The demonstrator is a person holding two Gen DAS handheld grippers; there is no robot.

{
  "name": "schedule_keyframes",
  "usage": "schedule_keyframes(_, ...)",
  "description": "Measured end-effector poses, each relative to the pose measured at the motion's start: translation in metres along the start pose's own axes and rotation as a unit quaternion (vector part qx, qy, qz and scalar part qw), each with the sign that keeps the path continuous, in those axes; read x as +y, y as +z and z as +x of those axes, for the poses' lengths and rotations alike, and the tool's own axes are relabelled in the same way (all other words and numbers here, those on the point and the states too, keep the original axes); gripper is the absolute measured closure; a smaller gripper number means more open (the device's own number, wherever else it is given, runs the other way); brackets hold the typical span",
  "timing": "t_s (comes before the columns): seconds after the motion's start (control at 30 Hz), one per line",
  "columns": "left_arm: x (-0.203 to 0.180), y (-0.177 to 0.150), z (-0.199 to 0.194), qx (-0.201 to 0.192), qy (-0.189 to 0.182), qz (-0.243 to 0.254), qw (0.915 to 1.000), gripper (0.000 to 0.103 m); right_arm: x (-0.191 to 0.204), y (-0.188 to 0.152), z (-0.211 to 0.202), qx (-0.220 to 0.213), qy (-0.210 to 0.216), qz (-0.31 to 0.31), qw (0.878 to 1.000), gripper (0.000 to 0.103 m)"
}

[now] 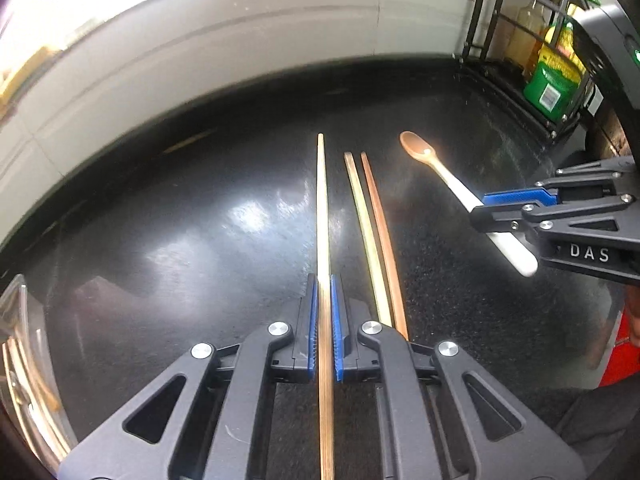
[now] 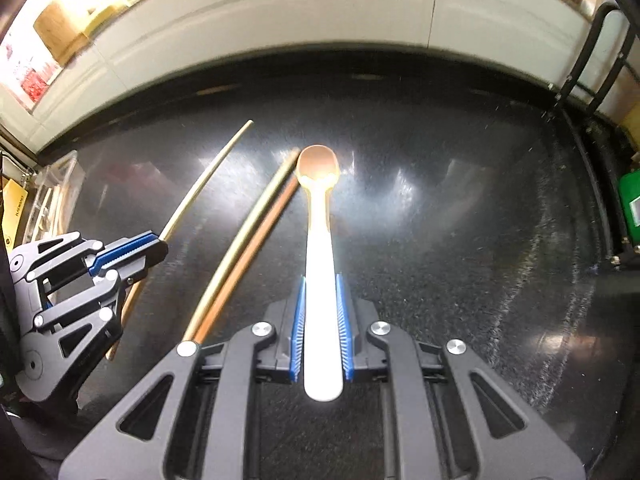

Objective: Organize utensils
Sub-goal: 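Lift and carry the chopstick and white-handled spoon over the clear tray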

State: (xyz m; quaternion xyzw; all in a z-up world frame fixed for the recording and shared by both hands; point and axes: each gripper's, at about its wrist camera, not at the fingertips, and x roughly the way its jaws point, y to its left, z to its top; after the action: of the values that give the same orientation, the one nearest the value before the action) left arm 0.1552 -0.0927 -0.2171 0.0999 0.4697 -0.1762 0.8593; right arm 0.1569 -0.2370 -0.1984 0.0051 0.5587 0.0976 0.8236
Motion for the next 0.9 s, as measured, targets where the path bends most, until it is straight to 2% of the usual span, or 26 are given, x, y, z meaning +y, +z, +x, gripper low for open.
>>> schedule_keyframes(0.27,0.000,-0.005,-0.067,-0.047,0.032,-0.024,0.9981,0.097,0.017,-0.023,-0.060,-0.061,0.002,-0.018,0.998,0.087)
schedule_keyframes(0.57,-0.001,-0.038,-0.132,-0.077,0.061,-0.059,0.9935,0.097,0.032,-0.059,-0.116,-0.105,0.003,-0.016,0.994,0.087)
schedule_keyframes(0.9,-0.015,-0.067,-0.159,-0.084,0.069,-0.072,0.9915,0.097,0.044,-0.087,-0.141,-0.117,0.006,-0.019,0.993,0.087)
